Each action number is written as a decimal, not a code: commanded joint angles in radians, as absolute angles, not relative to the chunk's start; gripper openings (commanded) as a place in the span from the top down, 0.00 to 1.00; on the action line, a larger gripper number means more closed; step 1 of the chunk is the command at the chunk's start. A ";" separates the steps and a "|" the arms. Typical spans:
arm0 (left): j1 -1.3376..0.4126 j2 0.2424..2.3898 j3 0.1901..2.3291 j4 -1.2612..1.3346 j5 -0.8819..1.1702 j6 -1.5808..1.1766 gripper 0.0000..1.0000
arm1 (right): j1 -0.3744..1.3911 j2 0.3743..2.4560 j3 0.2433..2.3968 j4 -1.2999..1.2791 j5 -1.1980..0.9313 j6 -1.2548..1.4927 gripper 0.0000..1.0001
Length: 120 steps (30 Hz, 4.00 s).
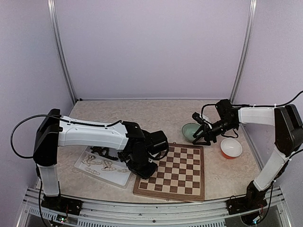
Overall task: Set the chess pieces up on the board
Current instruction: Place the pawn on a2, then pick up the bishop from the storage box.
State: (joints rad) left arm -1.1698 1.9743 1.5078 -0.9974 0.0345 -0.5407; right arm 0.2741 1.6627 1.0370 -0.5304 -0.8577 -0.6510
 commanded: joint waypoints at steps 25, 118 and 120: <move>-1.076 1.647 1.300 -0.887 -0.293 -0.622 0.55 | 0.288 1.670 1.069 -0.566 -0.904 -0.664 0.41; -0.980 1.687 0.981 -0.856 -0.493 -0.700 0.73 | 0.328 1.710 1.084 -0.582 -0.890 -0.666 0.45; -0.970 1.682 0.981 -0.850 -0.496 -0.695 0.70 | 0.330 1.711 1.085 -0.584 -0.890 -0.666 0.45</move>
State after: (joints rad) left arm -0.9920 1.7023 0.9665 -0.8627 -0.4900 -0.7208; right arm 0.3130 1.6947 1.0565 -0.5583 -0.8822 -0.6544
